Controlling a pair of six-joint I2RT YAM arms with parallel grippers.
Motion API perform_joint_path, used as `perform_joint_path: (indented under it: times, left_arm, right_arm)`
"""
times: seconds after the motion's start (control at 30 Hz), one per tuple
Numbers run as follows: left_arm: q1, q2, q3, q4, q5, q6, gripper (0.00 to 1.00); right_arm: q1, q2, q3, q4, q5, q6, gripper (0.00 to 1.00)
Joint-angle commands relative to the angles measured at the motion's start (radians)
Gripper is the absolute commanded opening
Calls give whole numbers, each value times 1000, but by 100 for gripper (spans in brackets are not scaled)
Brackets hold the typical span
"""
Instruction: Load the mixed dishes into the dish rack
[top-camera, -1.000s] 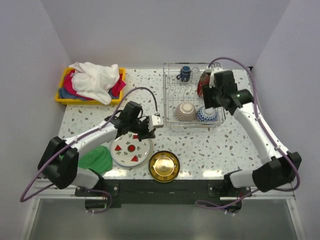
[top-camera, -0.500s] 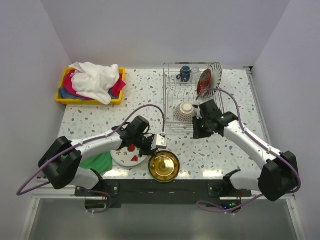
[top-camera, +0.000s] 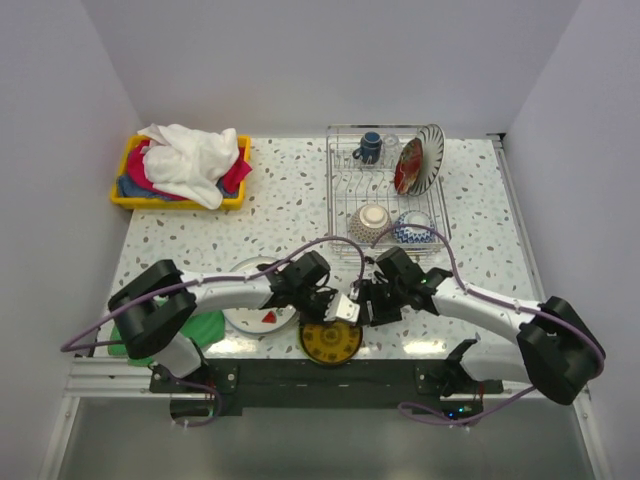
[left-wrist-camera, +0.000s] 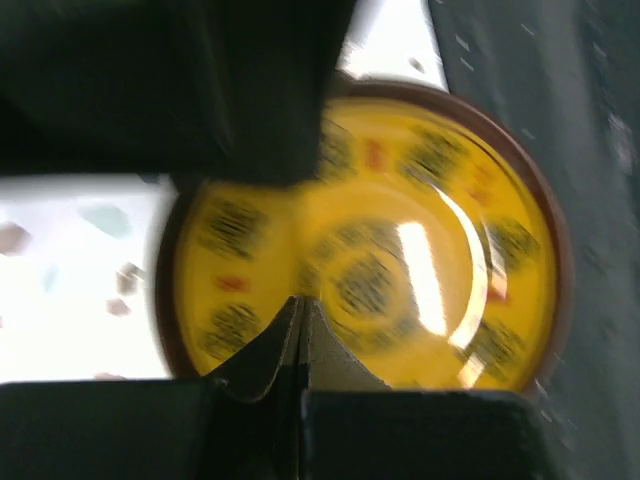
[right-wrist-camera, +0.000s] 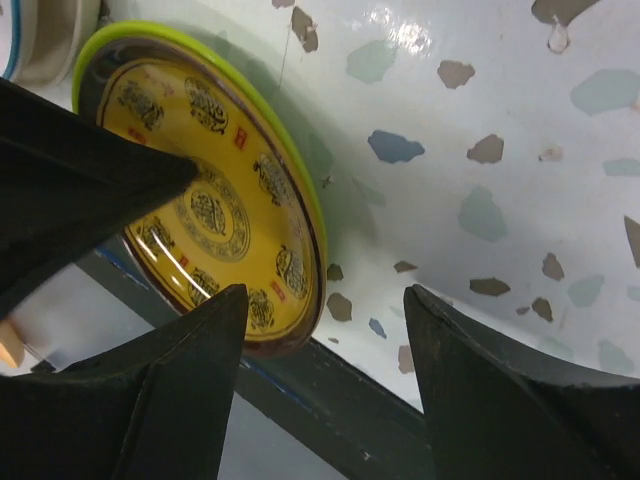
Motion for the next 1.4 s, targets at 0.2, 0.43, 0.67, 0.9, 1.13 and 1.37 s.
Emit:
perform_joint_path:
  times: [0.2, 0.43, 0.67, 0.9, 1.13, 1.37]
  left_arm:
    - [-20, 119, 16, 17, -164, -49, 0]
    - [-29, 105, 2, 38, -187, -82, 0]
    - [-31, 35, -33, 64, -179, -92, 0]
    - [-19, -129, 8, -115, -178, -108, 0]
    - [41, -284, -13, -207, -211, -5, 0]
    - [133, -231, -29, -91, -201, -84, 6]
  right_arm:
    - [6, 70, 2, 145, 11, 92, 32]
    - [6, 91, -4, 168, -5, 96, 32]
    - [23, 129, 7, 155, 32, 55, 23]
    - [23, 84, 71, 34, 112, -43, 0]
    - [25, 56, 170, -94, 127, -164, 0]
    - [20, 74, 167, -91, 228, -313, 0]
